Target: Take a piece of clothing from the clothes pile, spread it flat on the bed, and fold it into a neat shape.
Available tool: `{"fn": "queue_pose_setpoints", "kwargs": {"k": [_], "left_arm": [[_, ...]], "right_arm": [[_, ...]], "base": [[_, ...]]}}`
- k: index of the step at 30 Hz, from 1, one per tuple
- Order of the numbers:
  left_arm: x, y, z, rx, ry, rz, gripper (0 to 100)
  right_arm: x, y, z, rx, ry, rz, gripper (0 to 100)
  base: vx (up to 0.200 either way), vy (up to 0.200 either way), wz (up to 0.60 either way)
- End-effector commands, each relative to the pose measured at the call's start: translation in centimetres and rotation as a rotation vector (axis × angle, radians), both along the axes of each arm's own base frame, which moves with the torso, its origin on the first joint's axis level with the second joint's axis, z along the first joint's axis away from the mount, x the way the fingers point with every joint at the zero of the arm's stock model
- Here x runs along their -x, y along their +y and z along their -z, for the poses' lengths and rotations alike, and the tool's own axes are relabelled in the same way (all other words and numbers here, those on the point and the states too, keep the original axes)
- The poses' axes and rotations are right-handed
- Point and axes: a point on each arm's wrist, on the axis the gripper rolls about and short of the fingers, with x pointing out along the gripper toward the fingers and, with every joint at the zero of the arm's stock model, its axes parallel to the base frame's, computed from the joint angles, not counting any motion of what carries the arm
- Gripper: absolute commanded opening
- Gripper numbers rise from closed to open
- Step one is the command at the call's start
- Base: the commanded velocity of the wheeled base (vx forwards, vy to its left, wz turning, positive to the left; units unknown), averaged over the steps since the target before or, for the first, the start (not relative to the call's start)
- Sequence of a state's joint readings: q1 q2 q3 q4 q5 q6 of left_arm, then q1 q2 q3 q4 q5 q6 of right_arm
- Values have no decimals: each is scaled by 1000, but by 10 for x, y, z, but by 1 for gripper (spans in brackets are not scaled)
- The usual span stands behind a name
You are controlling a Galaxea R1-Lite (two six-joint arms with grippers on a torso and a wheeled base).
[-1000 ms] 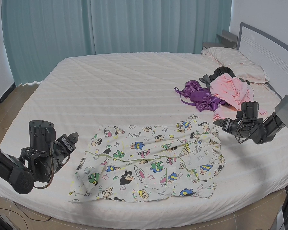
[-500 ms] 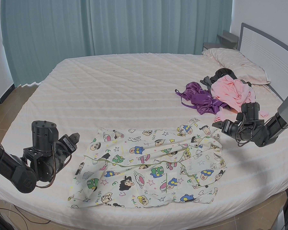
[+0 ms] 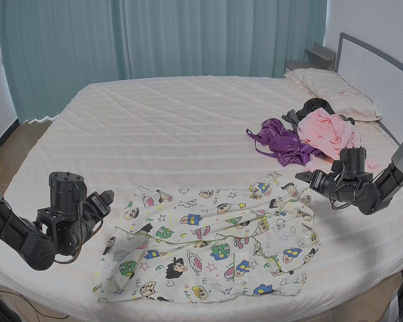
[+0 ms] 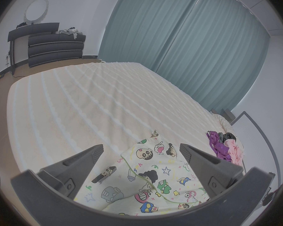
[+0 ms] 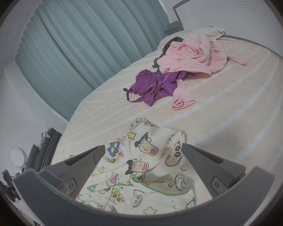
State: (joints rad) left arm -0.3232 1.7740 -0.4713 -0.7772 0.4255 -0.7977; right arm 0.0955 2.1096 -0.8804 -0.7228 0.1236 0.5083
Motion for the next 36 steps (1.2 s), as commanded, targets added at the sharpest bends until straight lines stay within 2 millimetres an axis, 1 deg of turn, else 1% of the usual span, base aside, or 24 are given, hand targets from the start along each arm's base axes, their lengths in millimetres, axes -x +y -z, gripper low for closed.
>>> {"fn": "queue_pose_setpoints", "kwargs": {"k": [1, 3, 6, 7, 8, 10, 13, 14, 15, 16, 17, 18, 23, 24, 25, 26, 28, 31, 36], "left_arm": [[-7, -2, 9, -12, 30, 4, 100], [-19, -5, 9, -8, 23, 6, 100], [-45, -9, 9, -19, 26, 30, 100], [-47, -10, 9, -22, 27, 32, 100], [-61, -9, 3, -38, 28, 34, 100], [-76, -9, -6, -27, 51, 61, 100], [-100, -9, -13, 3, 100, 107, 100], [-100, -9, -13, 3, 100, 107, 100], [-117, -9, -12, 10, 126, 117, 100], [-126, -8, -11, 1, 145, 122, 100], [-129, -9, -10, -6, 153, 126, 100], [-137, -8, -5, -32, 183, 151, 100], [-155, -14, 23, -55, 264, 230, 100], [-157, -16, 30, -54, 277, 239, 100], [-157, -16, 31, -53, 280, 240, 100], [-160, -19, 42, -55, 302, 251, 100], [-165, -21, 54, -77, 319, 265, 100], [-170, -21, 61, -96, 323, 271, 100], [-174, -23, 59, -93, 309, 273, 100]], "right_arm": [[8, 4, 5, -39, 13, 10, 100], [10, 4, 7, -63, 14, 18, 100], [15, 2, 11, -78, 22, 14, 100], [16, 2, 12, -79, 23, 11, 100], [19, 2, 14, -85, 34, 5, 100], [22, 1, 17, -88, 47, -5, 100], [25, 1, 19, -93, 52, -10, 100], [25, 1, 19, -93, 52, -10, 100], [26, 1, 20, -92, 55, -9, 100], [27, 1, 21, -91, 55, -9, 100], [28, 1, 21, -92, 55, -11, 100], [29, 0, 22, -92, 55, -11, 100], [30, 0, 22, -93, 48, -11, 100], [30, 0, 23, -92, 49, -11, 100], [30, 0, 23, -92, 51, -11, 100], [30, 0, 23, -92, 51, -11, 100], [31, 1, 23, -92, 52, -12, 100], [31, 2, 24, -92, 55, -17, 100], [32, 3, 24, -89, 57, -19, 100]], "base": [[0, 0, 0], [0, 0, 0], [0, 0, 0], [0, 0, 0], [0, 0, 0], [0, 0, 0], [0, 0, 0], [0, 0, 0], [0, 0, 0], [0, 0, 0], [0, 0, 0], [0, 0, 0], [0, 0, 0], [0, 0, 0], [0, 0, 0], [0, 0, 0], [0, 0, 0], [0, 0, 0], [0, 0, 0]]}}
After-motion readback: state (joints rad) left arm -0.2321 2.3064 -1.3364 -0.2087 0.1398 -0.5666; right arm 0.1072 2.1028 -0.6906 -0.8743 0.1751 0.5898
